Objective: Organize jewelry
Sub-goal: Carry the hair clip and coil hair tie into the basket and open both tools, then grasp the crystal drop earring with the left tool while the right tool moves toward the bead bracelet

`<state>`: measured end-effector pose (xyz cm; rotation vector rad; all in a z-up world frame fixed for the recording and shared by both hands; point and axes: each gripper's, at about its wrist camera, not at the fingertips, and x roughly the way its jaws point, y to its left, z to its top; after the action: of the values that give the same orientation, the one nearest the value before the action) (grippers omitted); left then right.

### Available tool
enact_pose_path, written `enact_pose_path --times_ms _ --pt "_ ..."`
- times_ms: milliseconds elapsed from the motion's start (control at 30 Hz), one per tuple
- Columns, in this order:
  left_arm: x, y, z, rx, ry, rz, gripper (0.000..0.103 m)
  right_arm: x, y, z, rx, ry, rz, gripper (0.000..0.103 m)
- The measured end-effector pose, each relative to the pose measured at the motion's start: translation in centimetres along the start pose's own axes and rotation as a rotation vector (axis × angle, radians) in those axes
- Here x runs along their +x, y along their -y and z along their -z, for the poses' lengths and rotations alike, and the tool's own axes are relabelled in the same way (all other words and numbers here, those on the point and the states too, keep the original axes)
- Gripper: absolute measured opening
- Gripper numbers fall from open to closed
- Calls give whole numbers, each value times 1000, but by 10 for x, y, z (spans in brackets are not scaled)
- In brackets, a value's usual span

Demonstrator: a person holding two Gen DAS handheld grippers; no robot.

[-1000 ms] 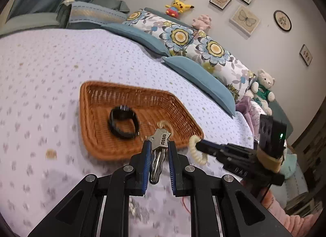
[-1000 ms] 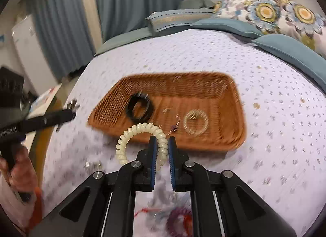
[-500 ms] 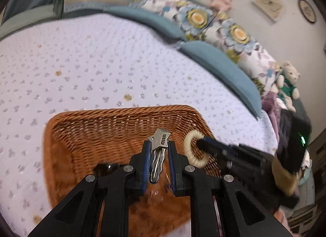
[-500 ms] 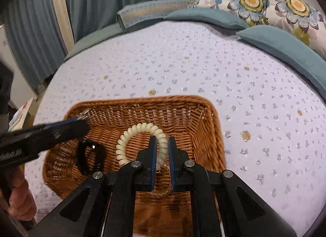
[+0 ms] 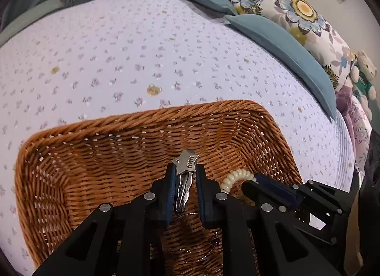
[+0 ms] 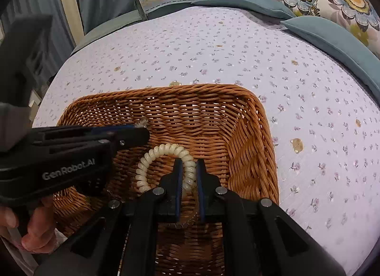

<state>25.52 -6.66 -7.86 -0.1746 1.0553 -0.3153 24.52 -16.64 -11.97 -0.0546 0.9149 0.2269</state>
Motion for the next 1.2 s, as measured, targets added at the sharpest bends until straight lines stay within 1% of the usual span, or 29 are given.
enact_pose_path --times_ms 100,133,167,233,300,367,500,600,700,800,867,967,1067,1200 --pt "-6 2 -1 9 10 28 19 -1 -1 1 1 -3 -9 13" --pt "-8 2 -1 9 11 36 25 -2 -1 1 1 -2 -6 13" --pt "-10 1 0 6 11 39 37 -3 0 1 1 2 0 15" --pt "-19 0 2 1 34 36 46 -8 1 2 5 14 -2 20" --pt "-29 0 7 8 50 34 46 -16 3 2 13 33 -5 29" --pt "-44 -4 14 1 66 41 46 -27 3 3 18 57 -13 29" --pt "-90 -16 36 -7 137 55 46 -56 -1 7 13 119 -28 30" --pt "-130 -33 61 -24 192 79 46 -78 -6 12 8 160 -48 30" --pt "-169 -53 93 -63 246 63 46 -99 -14 15 1 191 -70 30" --pt "-192 -67 122 -98 263 61 46 -120 -24 27 -10 213 -95 31" --pt "-199 -73 140 -111 256 52 46 -132 -30 39 -22 217 -102 33" --pt "-196 -75 160 -118 233 59 46 -149 -38 64 -31 211 -120 33" --pt "-183 -79 180 -140 183 67 46 -155 -42 86 -25 197 -128 34" --pt "-167 -82 199 -165 152 79 46 -156 -32 120 18 174 -102 34"
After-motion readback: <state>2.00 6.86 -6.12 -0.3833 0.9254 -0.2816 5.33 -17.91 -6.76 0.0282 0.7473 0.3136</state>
